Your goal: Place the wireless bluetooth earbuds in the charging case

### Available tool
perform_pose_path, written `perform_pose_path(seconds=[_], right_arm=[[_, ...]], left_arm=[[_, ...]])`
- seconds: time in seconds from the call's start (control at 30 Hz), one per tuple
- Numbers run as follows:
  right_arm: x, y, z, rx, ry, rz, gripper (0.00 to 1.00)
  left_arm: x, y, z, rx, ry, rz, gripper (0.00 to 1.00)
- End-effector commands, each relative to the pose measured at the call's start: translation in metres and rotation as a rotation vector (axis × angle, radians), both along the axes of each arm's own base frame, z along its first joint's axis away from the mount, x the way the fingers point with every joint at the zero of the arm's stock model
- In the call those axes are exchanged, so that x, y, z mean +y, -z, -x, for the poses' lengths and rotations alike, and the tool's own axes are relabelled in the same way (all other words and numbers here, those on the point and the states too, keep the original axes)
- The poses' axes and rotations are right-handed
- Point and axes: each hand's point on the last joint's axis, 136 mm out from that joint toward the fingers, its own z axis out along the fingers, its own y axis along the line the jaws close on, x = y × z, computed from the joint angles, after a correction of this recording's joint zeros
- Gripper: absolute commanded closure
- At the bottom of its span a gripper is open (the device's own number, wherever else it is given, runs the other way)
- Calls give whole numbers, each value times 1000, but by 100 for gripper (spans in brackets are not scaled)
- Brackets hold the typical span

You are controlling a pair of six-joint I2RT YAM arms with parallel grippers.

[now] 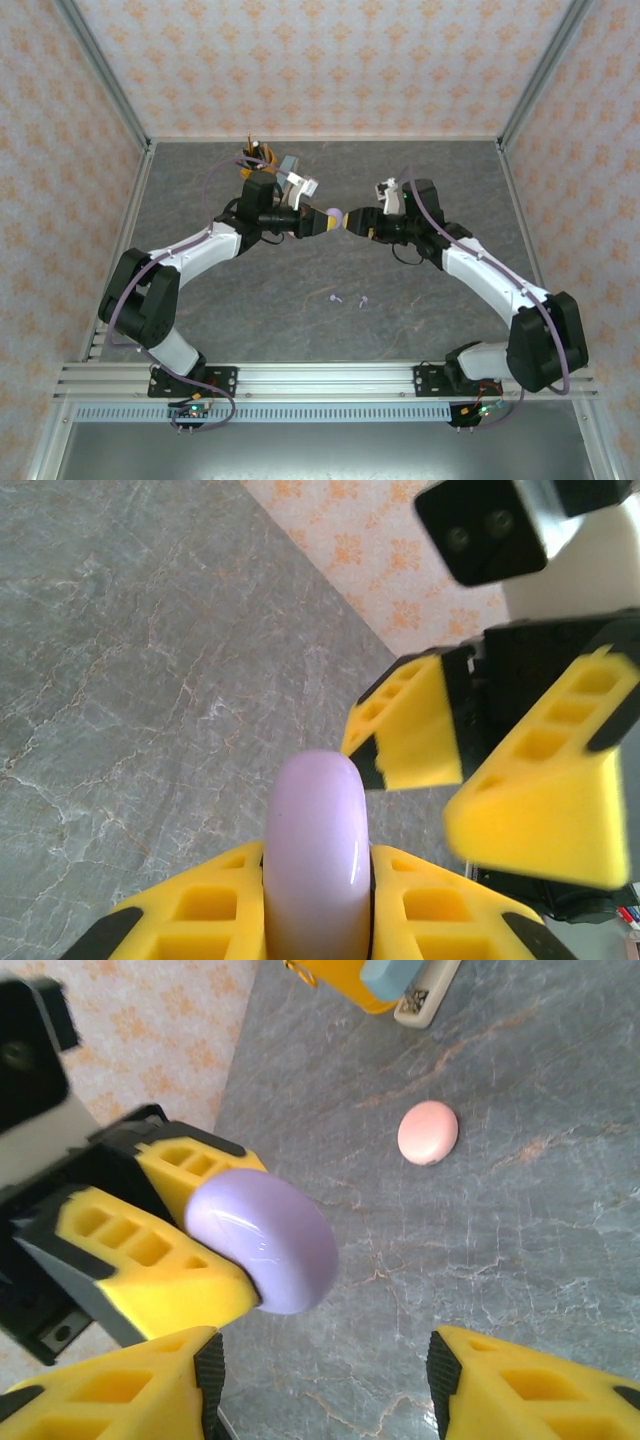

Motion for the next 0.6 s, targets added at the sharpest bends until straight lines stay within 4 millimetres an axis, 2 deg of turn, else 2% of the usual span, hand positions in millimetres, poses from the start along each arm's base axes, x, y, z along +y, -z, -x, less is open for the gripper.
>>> perform_pose_path(seconds=[0.0, 0.23, 0.4, 0.57], right_arm=[[9, 2, -6, -2, -14, -6, 43], [1, 29, -31, 36, 68, 44, 47], [-31, 41, -45, 73, 195, 60, 48], [-64, 56, -46, 122, 331, 141, 47]], left_arm=[[-10, -19, 1, -62, 43, 28, 100], [-14, -21, 5, -63, 62, 27, 100], [-12, -12, 5, -53, 45, 1, 100], [3, 30, -9, -7, -69, -226, 100]])
